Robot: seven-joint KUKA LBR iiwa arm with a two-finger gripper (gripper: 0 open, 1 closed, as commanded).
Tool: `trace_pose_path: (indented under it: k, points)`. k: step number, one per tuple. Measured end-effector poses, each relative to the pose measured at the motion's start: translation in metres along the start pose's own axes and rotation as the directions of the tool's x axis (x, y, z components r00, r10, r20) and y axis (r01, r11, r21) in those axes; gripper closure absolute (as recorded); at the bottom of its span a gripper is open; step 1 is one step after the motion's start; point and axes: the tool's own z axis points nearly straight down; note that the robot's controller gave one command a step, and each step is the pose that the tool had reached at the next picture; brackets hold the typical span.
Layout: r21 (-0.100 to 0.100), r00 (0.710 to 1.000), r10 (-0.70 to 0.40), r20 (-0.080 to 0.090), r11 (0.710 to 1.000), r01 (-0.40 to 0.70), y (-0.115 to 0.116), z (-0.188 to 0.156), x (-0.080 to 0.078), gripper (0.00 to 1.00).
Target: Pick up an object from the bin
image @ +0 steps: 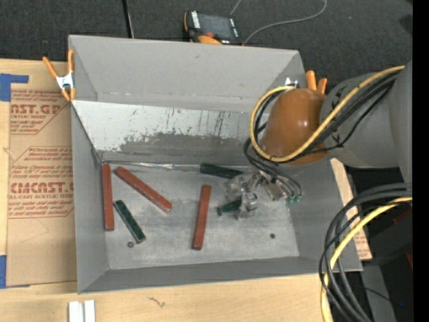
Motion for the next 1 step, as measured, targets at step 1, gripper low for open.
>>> trace_pose_path:
  k: [1]
  points:
    - [0.003,1.0,0.004,0.01,1.0,-0.004,0.0277,-0.1351,-0.0225,1.0]
